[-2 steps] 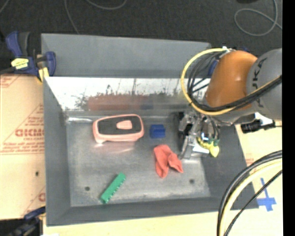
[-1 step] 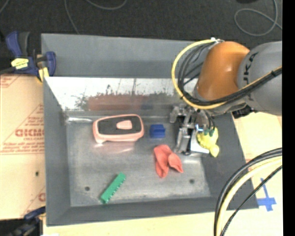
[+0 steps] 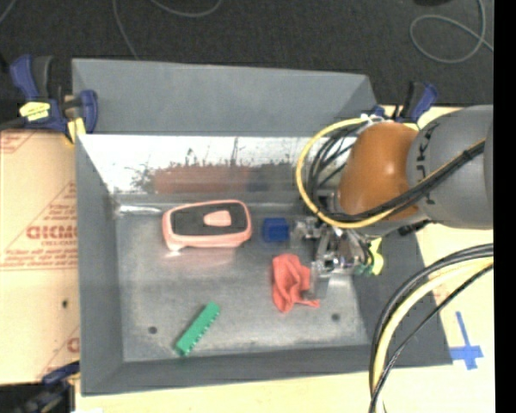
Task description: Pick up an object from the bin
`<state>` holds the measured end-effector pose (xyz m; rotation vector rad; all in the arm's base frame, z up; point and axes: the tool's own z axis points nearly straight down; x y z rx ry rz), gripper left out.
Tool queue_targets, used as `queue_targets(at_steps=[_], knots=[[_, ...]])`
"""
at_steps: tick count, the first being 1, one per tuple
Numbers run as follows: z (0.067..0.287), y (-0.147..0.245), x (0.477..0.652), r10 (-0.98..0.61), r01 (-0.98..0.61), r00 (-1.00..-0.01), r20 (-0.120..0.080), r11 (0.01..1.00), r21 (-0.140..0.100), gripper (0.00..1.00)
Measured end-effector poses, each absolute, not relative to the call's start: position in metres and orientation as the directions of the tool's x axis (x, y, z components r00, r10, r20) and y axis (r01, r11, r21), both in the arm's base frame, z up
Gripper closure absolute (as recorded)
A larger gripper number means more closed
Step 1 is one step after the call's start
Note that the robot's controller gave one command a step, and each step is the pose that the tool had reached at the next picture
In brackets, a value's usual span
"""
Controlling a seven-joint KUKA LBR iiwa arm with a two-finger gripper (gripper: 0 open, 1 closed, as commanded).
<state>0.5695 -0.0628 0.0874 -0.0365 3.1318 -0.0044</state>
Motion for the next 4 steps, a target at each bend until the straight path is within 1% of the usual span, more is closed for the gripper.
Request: queue_targets(at_steps=[1, 3, 4], knots=[[0.071, -0.093, 0.611, 0.408, 0.408, -0.913, 0.027, 0.912, 0.026, 1.0], [0.074, -0.092, 0.61, 0.406, 0.407, -0.913, 0.025, 0.913, 0.025, 1.0], [0.094, -0.094, 0.609, 0.406, 0.406, -0.914, 0.02, 0.913, 0.021, 1.0]])
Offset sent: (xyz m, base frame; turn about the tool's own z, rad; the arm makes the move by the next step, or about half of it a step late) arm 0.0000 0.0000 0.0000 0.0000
